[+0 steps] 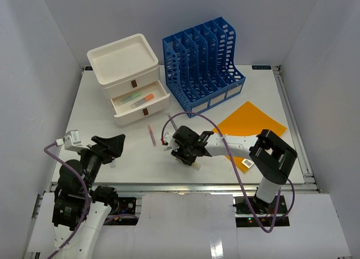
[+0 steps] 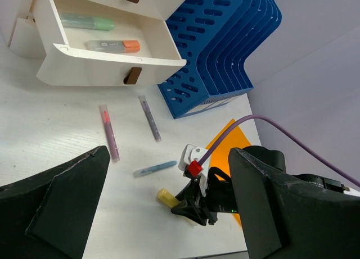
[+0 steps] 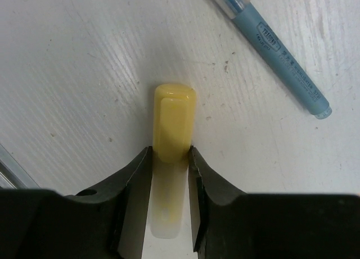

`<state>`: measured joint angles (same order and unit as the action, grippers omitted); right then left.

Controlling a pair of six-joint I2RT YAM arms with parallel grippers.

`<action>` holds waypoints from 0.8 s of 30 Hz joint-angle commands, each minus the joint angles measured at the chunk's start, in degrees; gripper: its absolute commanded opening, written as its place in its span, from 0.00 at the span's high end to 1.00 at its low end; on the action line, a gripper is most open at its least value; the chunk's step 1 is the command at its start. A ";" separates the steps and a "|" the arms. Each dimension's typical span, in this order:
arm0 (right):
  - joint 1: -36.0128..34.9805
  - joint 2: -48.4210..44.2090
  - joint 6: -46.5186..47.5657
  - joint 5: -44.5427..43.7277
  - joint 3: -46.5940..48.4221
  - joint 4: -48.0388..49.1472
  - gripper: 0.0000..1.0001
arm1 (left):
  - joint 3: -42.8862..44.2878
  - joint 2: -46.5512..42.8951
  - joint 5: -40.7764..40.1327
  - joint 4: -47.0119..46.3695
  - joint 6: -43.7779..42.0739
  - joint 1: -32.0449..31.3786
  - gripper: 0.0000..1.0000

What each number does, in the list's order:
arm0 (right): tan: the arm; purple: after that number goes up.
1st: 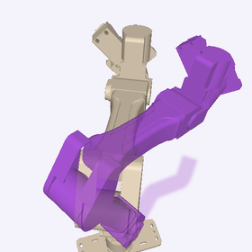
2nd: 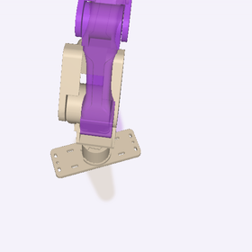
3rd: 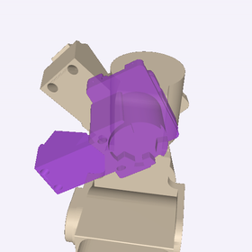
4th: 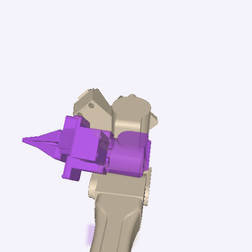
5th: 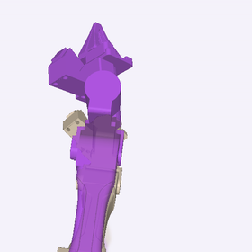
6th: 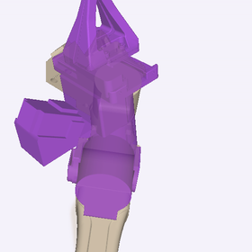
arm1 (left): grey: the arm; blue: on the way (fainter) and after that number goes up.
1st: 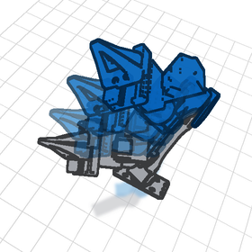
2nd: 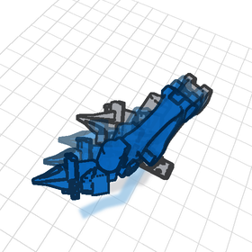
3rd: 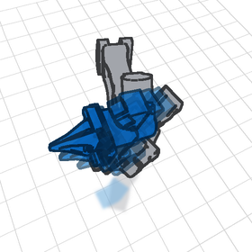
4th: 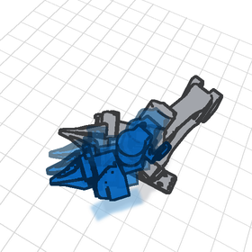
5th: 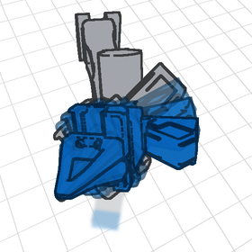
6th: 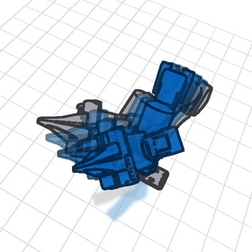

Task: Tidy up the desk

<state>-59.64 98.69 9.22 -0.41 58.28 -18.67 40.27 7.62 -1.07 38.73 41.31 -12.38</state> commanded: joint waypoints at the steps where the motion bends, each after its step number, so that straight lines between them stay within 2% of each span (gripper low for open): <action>1: -0.13 -3.25 11.79 4.24 1.52 -6.83 0.92 | 1.27 -0.48 -0.01 1.73 -0.23 0.18 0.02; 6: -0.04 -5.94 29.86 10.42 10.61 -16.81 0.92 | 0.04 0.05 2.48 2.14 1.02 0.17 0.02; 10: -0.04 -6.58 42.17 7.44 19.93 -15.42 0.92 | -0.88 0.99 5.41 2.30 3.02 0.17 0.02; 15: 0.30 2.46 52.87 -1.87 36.69 -14.65 0.92 | -0.13 2.21 6.85 2.91 4.37 0.17 0.02; 20: 1.00 19.10 57.20 -8.29 58.89 -12.84 0.91 | 1.02 2.93 6.93 4.23 5.66 0.17 0.02; 24: 1.46 26.18 62.00 -10.10 68.28 -6.63 0.90 | 2.62 3.53 5.66 6.06 5.03 0.17 0.02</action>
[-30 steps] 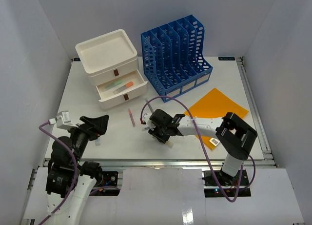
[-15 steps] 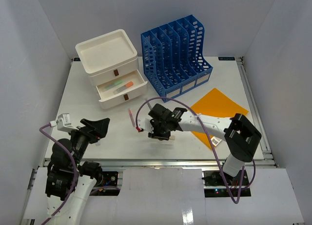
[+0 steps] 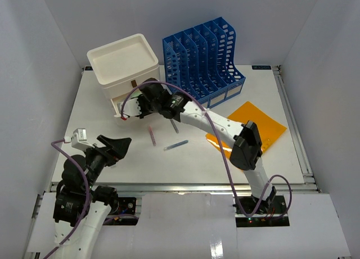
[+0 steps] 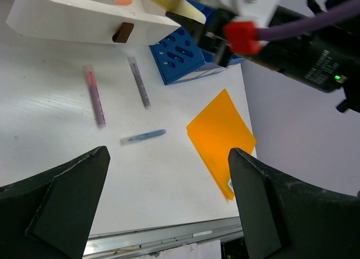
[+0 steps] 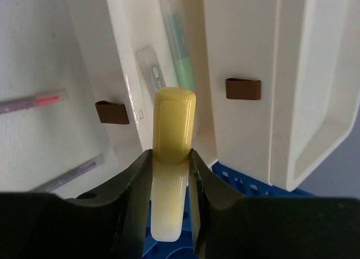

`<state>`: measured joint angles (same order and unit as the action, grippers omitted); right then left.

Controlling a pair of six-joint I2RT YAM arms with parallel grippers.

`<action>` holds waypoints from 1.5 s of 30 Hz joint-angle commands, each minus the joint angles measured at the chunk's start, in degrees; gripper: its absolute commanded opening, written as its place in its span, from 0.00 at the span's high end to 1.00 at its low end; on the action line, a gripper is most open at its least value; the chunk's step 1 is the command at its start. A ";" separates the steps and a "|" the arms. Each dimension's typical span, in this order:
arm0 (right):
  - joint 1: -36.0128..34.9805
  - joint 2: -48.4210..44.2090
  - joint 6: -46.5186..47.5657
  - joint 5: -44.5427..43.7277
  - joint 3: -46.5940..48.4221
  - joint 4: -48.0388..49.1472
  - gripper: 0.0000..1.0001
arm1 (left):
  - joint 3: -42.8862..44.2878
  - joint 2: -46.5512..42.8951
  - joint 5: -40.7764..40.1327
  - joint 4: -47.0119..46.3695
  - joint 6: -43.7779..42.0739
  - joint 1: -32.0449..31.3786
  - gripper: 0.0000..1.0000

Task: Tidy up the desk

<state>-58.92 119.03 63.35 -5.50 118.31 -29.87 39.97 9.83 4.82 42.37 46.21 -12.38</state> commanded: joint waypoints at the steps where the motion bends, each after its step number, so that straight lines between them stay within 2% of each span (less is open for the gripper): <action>1: 0.82 7.26 9.03 -5.26 9.36 7.07 0.89 | 3.44 1.70 -0.62 2.75 -0.26 0.17 0.02; 5: 1.56 10.38 10.92 -5.49 10.18 14.59 0.82 | 4.40 3.32 -1.30 3.66 -1.41 0.17 0.02; 7: 2.25 11.45 10.67 -4.68 10.29 16.66 0.74 | 4.42 3.98 -1.31 3.81 -2.00 0.25 0.02; 15: 3.20 10.86 6.82 -0.67 7.37 17.04 0.17 | 4.48 7.40 -0.63 4.11 -1.94 0.25 0.02; 17: 3.44 8.38 3.95 1.23 7.50 14.85 0.06 | 5.36 9.32 -0.26 4.63 -1.88 0.17 0.02; 23: 5.44 -1.80 -8.88 12.81 7.43 4.13 0.03 | 9.20 18.26 -1.28 7.34 -5.71 0.17 0.02; 26: 10.13 -9.93 -16.79 26.32 1.96 -3.08 0.03 | 13.36 24.50 -3.86 9.88 -9.82 0.17 0.02; 28: 15.76 -16.97 -20.10 42.11 -7.16 -5.49 0.03 | 16.86 30.09 -6.49 11.62 -12.22 0.17 0.02; 30: 19.99 -24.19 -18.74 54.71 -18.79 -6.16 0.04 | 21.03 35.48 -8.19 13.94 -14.84 0.17 0.02; 31: 20.87 -27.63 -17.44 57.40 -24.06 -5.77 0.04 | 22.39 37.64 -8.89 14.65 -15.99 0.17 0.02; 34: 22.17 -40.18 -14.05 57.30 -41.30 -4.56 0.04 | 24.40 43.49 -12.27 15.31 -20.65 0.17 0.02; 36: 23.66 -46.76 -14.04 61.26 -48.79 -3.92 0.04 | 24.29 45.84 -14.84 14.72 -22.88 0.25 0.02; 39: 27.51 -52.46 -12.86 64.66 -57.98 -3.44 0.04 | 23.51 48.82 -15.10 12.49 -27.29 0.25 0.02; 41: 30.15 -55.73 -11.15 65.44 -62.16 -3.43 0.04 | 20.14 49.26 -11.64 8.91 -32.44 0.25 0.02; 45: 35.95 -57.59 -9.15 71.24 -67.55 -3.56 0.04 | 13.00 46.53 -15.95 0.65 -39.15 0.31 0.02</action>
<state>-28.15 64.20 51.15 56.02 54.25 -34.31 58.88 59.59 -7.67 51.13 17.58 -12.25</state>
